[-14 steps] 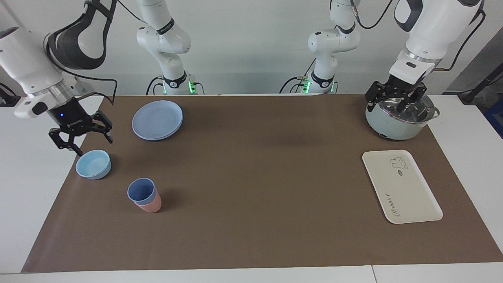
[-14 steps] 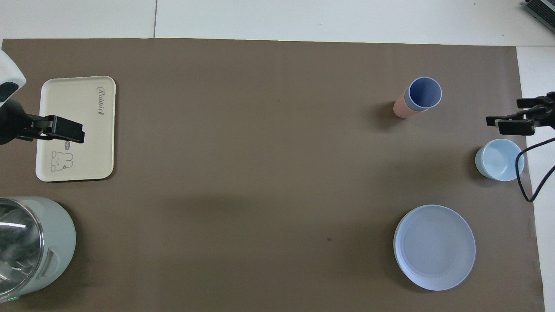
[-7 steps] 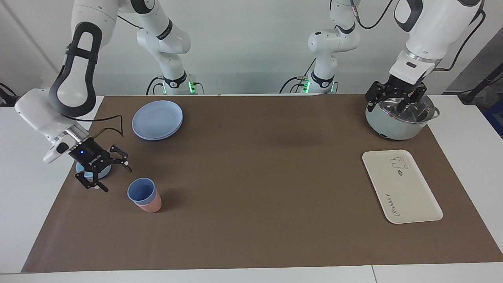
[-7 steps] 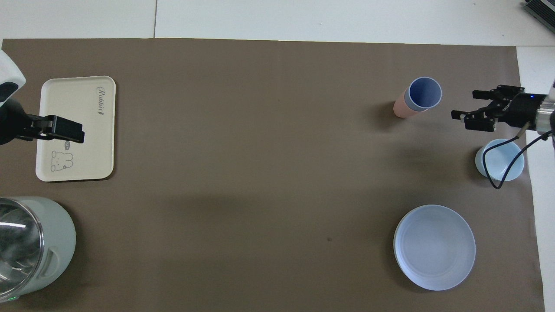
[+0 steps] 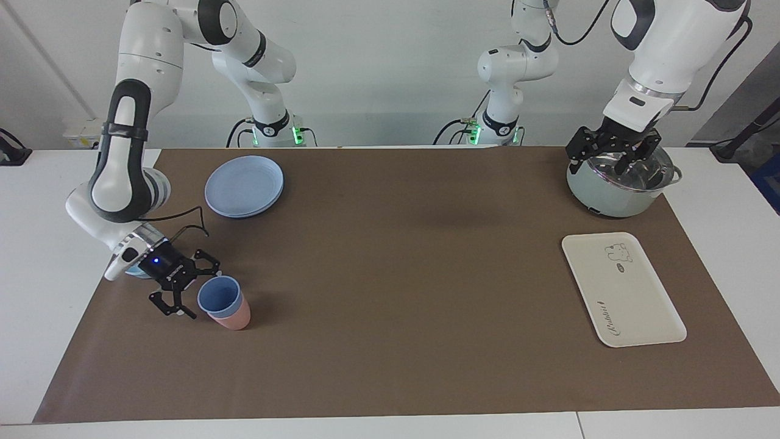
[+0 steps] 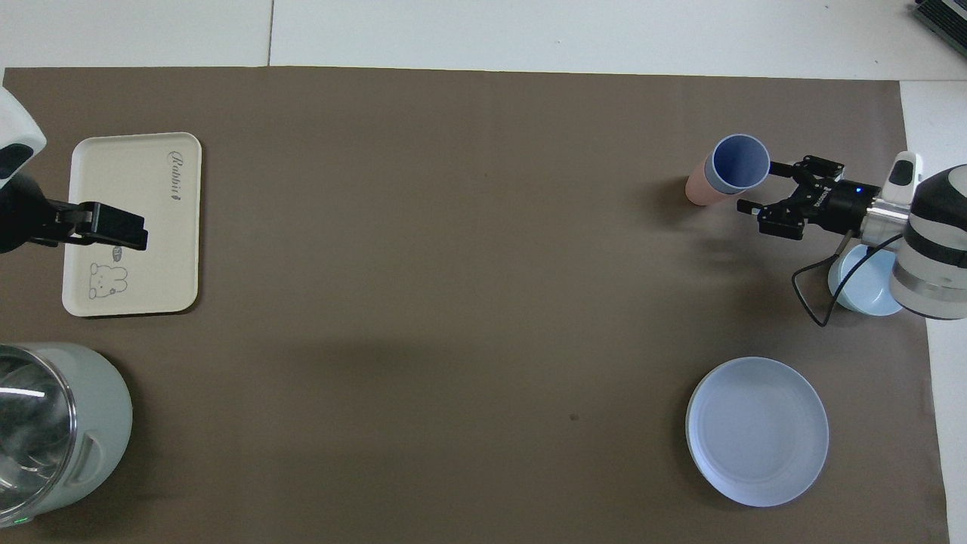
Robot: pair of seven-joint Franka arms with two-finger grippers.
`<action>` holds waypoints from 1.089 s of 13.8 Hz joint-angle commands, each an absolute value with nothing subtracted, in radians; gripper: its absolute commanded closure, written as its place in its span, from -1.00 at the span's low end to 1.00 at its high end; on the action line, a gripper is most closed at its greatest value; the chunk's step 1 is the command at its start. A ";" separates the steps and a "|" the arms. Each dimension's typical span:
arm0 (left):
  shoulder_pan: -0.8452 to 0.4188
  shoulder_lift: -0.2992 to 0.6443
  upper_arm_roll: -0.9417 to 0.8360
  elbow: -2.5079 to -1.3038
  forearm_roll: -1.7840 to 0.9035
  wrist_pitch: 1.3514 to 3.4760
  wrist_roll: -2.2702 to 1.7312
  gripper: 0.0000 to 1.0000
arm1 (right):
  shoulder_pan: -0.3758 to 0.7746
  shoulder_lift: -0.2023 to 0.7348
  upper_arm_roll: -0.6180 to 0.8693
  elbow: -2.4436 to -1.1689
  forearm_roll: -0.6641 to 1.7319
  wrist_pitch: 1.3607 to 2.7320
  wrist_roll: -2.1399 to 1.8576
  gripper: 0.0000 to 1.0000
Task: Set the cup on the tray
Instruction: 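Grasp the nested cups with the right gripper and lift them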
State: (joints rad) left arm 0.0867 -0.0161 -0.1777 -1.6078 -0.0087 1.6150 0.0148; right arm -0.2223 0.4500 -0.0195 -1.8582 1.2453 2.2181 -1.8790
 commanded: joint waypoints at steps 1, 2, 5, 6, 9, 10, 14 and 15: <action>0.092 -0.051 -0.175 -1.651 -0.011 1.629 0.015 -1.00 | -0.222 0.454 -0.015 -1.887 1.311 2.215 -1.986 -1.00; 0.089 -0.051 -0.176 -1.649 -0.011 1.628 0.017 -1.00 | -0.212 0.456 -0.015 -1.888 1.316 2.218 -2.003 -1.00; 0.080 -0.051 -0.176 -1.649 -0.011 1.625 0.017 -1.00 | -0.198 0.454 -0.014 -1.896 1.431 2.223 -2.080 -1.00; 0.080 -0.051 -0.176 -1.649 -0.011 1.624 0.017 -1.00 | -0.198 0.460 -0.012 -1.898 1.471 2.209 -2.109 -1.00; 0.084 -0.051 -0.176 -1.647 -0.011 1.615 0.017 -1.00 | -0.186 0.472 -0.011 -1.917 1.572 2.206 -2.186 -1.00; 0.083 -0.051 -0.176 -1.647 -0.011 1.615 0.017 -1.00 | -0.181 0.472 -0.011 -1.917 1.580 2.206 -2.190 -1.00; 0.072 -0.049 -0.179 -1.651 -0.011 1.661 0.029 -1.00 | -0.166 0.472 -0.012 -1.928 1.634 2.221 -2.224 -0.48; 0.072 -0.049 -0.179 -1.651 -0.011 1.667 0.022 -1.00 | -0.167 0.471 -0.012 -1.922 1.632 2.218 -2.214 0.99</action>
